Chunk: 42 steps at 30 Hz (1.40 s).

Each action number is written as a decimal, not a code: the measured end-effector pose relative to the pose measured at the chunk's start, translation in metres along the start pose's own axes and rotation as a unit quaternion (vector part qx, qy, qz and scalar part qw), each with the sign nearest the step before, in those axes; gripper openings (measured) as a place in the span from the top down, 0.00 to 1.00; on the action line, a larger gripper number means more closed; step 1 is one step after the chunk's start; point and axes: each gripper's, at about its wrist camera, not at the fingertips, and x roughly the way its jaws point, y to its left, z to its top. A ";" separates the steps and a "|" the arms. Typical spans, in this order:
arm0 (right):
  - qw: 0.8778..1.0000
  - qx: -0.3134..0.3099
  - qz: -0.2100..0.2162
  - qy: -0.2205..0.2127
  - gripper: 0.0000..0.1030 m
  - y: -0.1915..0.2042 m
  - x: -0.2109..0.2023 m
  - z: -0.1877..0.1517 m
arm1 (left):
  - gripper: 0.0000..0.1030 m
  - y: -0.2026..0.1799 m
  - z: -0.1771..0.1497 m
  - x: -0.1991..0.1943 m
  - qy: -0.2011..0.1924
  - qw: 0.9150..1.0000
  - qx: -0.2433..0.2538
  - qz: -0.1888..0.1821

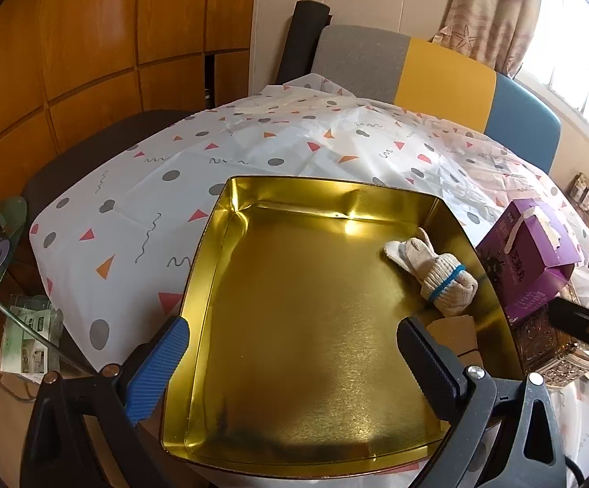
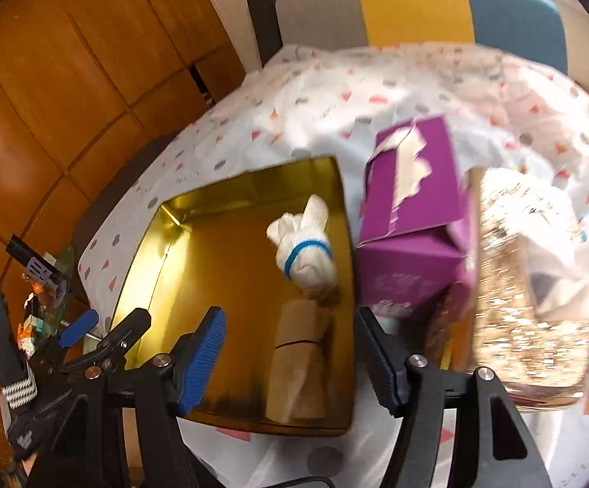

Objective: Organize soft objects
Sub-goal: 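Lower the beige rolled cloth into the gold tray and open the right gripper, then move the left gripper to the blue plush while the right returns to the pile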

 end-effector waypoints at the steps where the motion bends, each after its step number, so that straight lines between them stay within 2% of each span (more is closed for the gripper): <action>1: 1.000 -0.007 -0.009 -0.010 0.36 -0.001 -0.006 0.000 | 0.00 -0.001 0.000 -0.001 -0.001 1.000 0.002 0.002; 6: 0.996 -0.027 -0.056 -0.062 0.36 -0.018 -0.038 -0.004 | 0.00 -0.008 -0.002 -0.005 -0.007 1.000 0.021 0.015; 13: 0.987 0.001 -0.124 -0.100 0.36 -0.075 -0.082 -0.003 | 0.00 -0.021 -0.005 -0.010 -0.009 0.999 0.044 0.005; 19: 0.972 0.048 -0.198 -0.119 0.36 -0.142 -0.116 -0.005 | 0.00 -0.034 -0.006 -0.012 -0.003 0.998 0.064 -0.011; 21: 0.963 0.067 -0.225 -0.129 0.36 -0.168 -0.128 -0.008 | 0.00 -0.038 -0.007 -0.008 0.012 0.998 0.067 -0.018; 23: 0.952 0.092 -0.255 -0.141 0.36 -0.196 -0.140 -0.010 | 0.00 -0.040 -0.008 -0.007 0.022 0.997 0.064 -0.028; 25: 0.936 0.128 -0.289 -0.159 0.36 -0.230 -0.153 -0.015 | 0.00 -0.045 -0.009 -0.008 0.019 0.997 0.073 -0.027; 28: 0.903 0.202 -0.337 -0.176 0.35 -0.287 -0.165 -0.033 | 0.00 -0.054 -0.011 -0.014 0.012 0.995 0.089 -0.039; 29: 0.894 0.228 -0.343 -0.178 0.35 -0.305 -0.169 -0.042 | 0.00 -0.058 -0.012 -0.017 0.009 0.994 0.096 -0.046; 31: 0.869 0.281 -0.363 -0.186 0.35 -0.336 -0.172 -0.068 | 0.00 -0.069 -0.010 -0.022 0.000 0.992 0.116 -0.047; 32: 0.857 0.314 -0.371 -0.173 0.35 -0.350 -0.172 -0.080 | 0.00 -0.073 -0.009 -0.024 -0.004 0.991 0.124 -0.048; 33: 0.851 0.356 -0.354 -0.156 0.35 -0.366 -0.175 -0.088 | 0.00 -0.079 -0.007 -0.026 -0.005 0.990 0.128 -0.055; 34: 0.845 0.389 -0.322 -0.176 0.35 -0.377 -0.182 -0.096 | 0.00 -0.084 -0.005 -0.027 -0.003 0.990 0.127 -0.066; 36: 0.829 0.421 -0.315 -0.189 0.35 -0.387 -0.191 -0.104 | 0.01 -0.095 0.000 -0.031 0.000 0.988 0.129 -0.081; 39: 0.826 0.458 -0.275 -0.179 0.34 -0.399 -0.190 -0.114 | 0.05 -0.122 0.008 -0.042 0.000 0.980 0.157 -0.122; 42: 0.829 0.468 -0.260 -0.163 0.34 -0.399 -0.183 -0.117 | 0.06 -0.154 0.017 -0.054 -0.005 0.969 0.188 -0.162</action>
